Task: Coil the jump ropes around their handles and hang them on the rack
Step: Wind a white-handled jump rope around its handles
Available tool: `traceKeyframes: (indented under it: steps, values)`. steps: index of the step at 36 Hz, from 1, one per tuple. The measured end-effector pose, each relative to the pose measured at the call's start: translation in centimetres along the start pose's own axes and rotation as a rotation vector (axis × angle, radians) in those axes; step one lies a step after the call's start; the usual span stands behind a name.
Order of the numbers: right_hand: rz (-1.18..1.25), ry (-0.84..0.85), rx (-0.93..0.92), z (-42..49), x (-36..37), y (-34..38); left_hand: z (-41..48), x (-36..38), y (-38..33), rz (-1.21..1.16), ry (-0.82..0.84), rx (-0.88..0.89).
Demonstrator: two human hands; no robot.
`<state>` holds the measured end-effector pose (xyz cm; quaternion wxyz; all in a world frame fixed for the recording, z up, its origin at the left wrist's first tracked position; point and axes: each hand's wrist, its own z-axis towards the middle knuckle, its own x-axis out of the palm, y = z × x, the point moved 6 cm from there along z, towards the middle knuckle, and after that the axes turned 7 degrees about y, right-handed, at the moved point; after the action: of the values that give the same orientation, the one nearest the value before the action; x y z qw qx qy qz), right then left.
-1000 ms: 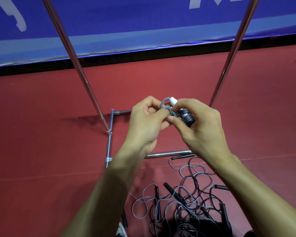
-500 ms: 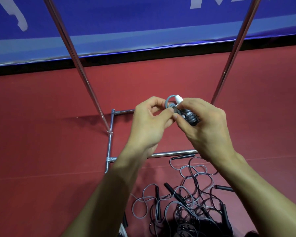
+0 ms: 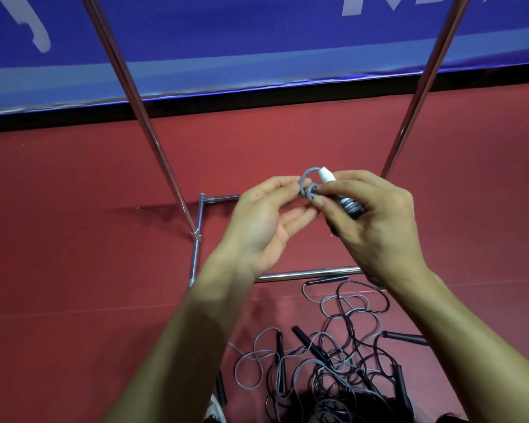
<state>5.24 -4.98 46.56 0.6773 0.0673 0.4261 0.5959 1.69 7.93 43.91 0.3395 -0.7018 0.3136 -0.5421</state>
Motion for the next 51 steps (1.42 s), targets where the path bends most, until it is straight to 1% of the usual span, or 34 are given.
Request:
traceKeyframes:
  steps: [7, 15, 18, 21, 24, 27, 30, 33, 36, 38, 40, 42, 47, 49, 51]
  values:
    - [0.101, 0.075, 0.017, 0.2, 0.3, -0.1, 0.2, -1.1, 0.9, -0.200, 0.032, -0.141]
    - [0.315, 0.150, 0.048, 0.4, 0.1, 0.5, -0.3, -1.0, 1.5, -0.252, 0.148, -0.240]
    - [0.342, 0.181, 0.051, 0.5, 0.1, 0.5, -0.4, -1.1, 1.7, -0.253, 0.234, -0.279]
    - [0.351, 0.234, 0.064, 0.4, 0.3, 0.2, -0.4, -1.4, 2.1, -0.213, 0.272, -0.314]
    - [0.362, 0.265, 0.082, 0.3, 0.5, 0.0, -0.6, -1.2, 1.8, -0.138, 0.231, -0.315]
    - [0.335, 0.268, 0.096, 0.3, 0.6, -0.2, -0.3, -1.3, 1.7, -0.127, 0.203, -0.321]
    - [0.264, 0.296, 0.133, 0.0, 1.1, -0.5, -0.1, -1.2, 1.9, -0.099, 0.164, -0.325]
    - [0.248, 0.400, 0.145, 0.0, 1.5, -0.5, 0.2, -1.2, 1.9, -0.040, 0.145, -0.284]
    - [0.160, 0.554, 0.108, -0.2, 2.5, -0.2, 0.3, -1.1, 1.5, 0.118, 0.109, -0.198]
    - [0.097, 0.585, 0.114, -0.4, 3.0, -0.4, 0.6, -1.2, 1.5, 0.222, 0.064, -0.146]
    - [0.141, 0.559, 0.148, -0.5, 2.9, -0.5, 0.7, -1.2, 1.3, 0.287, 0.013, -0.105]
    - [0.168, 0.502, 0.152, -0.4, 2.6, -0.7, 0.9, -1.2, 1.2, 0.275, -0.020, -0.078]
    - [0.120, 0.354, 0.183, -0.7, 2.2, -1.2, 1.1, -1.4, 1.1, 0.056, -0.069, -0.027]
    - [0.133, 0.328, 0.196, -0.7, 2.2, -1.1, 1.2, -1.6, 1.0, -0.011, -0.095, -0.024]
    - [0.160, 0.314, 0.212, -0.7, 2.1, -1.0, 1.3, -1.7, 0.8, -0.089, -0.085, -0.034]
